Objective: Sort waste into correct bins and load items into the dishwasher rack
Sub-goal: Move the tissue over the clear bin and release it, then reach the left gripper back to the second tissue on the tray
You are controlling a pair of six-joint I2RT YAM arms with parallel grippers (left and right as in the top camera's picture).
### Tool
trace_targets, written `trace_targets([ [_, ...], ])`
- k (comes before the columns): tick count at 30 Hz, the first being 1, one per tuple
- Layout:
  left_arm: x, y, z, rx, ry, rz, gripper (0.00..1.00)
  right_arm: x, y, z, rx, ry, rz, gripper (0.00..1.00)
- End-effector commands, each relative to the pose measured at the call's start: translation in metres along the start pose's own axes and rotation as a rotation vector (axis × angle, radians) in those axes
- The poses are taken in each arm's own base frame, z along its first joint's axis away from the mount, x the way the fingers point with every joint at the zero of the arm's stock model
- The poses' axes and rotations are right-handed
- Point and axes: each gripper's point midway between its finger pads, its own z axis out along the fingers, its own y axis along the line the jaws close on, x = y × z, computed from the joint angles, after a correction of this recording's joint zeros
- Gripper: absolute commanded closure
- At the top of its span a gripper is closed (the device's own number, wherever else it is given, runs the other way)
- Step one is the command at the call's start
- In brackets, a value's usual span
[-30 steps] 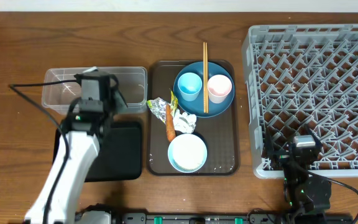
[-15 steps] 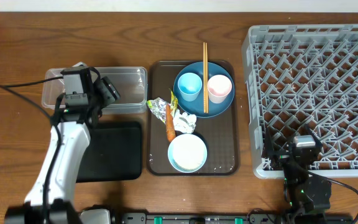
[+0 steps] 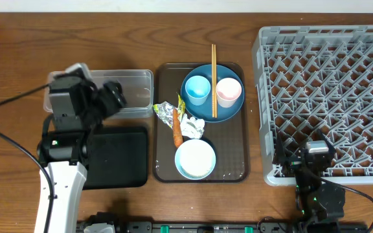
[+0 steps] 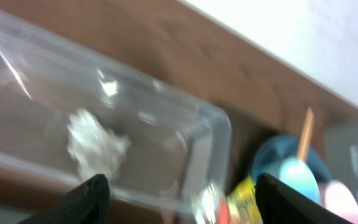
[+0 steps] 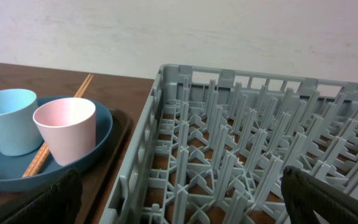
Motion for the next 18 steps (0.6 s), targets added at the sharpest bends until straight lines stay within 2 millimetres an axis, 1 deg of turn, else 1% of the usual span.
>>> trace_targets([
  [1,0.035,-0.036,-0.013,0.168,0.161,-0.013,0.24,0.001,-0.003,0.0,0.012,0.005,-0.005,0.01],
  [3,0.07,-0.044,-0.019,0.18,0.299,-0.02,0.24,0.001,-0.003,0.0,0.013,0.005,-0.005,0.01],
  [6,0.11,-0.057,-0.027,0.189,0.435,0.036,0.23,0.001,-0.003,0.0,0.013,0.005,-0.005,0.01],
  [8,0.129,-0.071,-0.032,0.215,0.489,0.099,0.22,0.001,-0.003,0.0,0.013,0.005,-0.005,0.01],
  [10,0.143,-0.08,-0.033,0.21,0.502,0.175,0.23,0.001,-0.003,0.0,0.013,0.005,-0.005,0.01],
  [14,0.156,-0.084,-0.026,0.125,0.459,0.299,0.23,0.001,-0.003,0.0,0.013,0.005,-0.005,0.01],
  [18,0.171,-0.108,-0.013,0.16,0.456,0.364,0.22,0.001,-0.003,0.0,0.013,0.005,-0.005,0.01],
])
